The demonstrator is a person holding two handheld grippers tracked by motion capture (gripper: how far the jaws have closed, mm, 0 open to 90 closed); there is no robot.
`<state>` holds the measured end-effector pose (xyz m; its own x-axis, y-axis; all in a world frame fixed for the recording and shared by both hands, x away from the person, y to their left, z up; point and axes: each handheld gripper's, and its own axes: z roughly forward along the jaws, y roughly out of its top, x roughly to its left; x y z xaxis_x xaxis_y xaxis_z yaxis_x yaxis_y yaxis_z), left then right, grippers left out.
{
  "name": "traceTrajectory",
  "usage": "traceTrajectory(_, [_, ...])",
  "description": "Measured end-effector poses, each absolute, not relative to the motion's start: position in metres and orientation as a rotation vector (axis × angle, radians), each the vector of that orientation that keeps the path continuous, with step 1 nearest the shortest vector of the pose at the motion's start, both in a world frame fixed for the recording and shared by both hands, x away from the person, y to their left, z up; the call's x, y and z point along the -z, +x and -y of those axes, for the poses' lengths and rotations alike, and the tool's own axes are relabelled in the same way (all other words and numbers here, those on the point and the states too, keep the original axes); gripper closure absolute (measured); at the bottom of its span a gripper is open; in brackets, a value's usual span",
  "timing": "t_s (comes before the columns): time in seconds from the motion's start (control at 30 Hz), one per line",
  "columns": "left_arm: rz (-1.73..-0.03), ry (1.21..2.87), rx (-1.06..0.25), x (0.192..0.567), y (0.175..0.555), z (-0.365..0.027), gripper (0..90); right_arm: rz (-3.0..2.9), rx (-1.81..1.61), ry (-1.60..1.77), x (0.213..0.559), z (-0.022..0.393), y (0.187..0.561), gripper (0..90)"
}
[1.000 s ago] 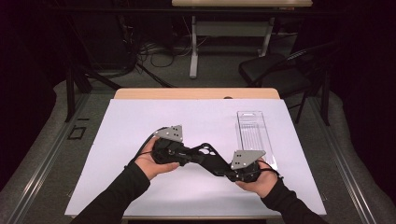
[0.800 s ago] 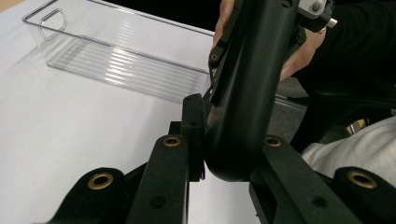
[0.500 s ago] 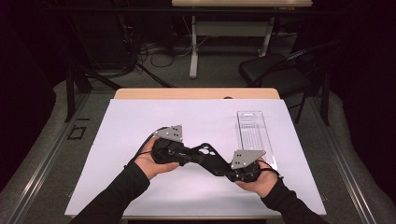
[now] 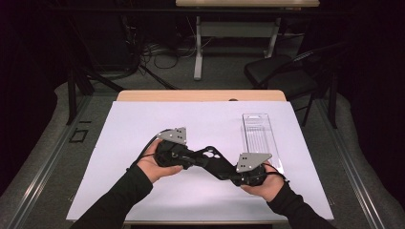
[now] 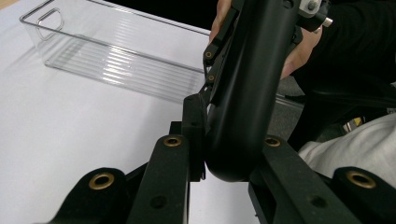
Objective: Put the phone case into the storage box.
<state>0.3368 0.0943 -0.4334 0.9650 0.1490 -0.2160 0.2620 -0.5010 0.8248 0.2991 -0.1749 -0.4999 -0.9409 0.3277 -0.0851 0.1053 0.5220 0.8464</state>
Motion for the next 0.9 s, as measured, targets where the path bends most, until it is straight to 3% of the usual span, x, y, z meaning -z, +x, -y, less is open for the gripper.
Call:
traceTrajectory(0.33, [-0.31,2.115,0.149,0.4315,0.3375,-0.0957,81.4,-2.518,-1.382,0.378,0.4999,0.1751,0.2994,77.3])
traceTrajectory(0.9, [-0.404,2.175,0.158,0.4291,0.339,-0.0959,81.5,-2.471,-1.404,0.441,0.4981,0.1769,0.3007,56.3])
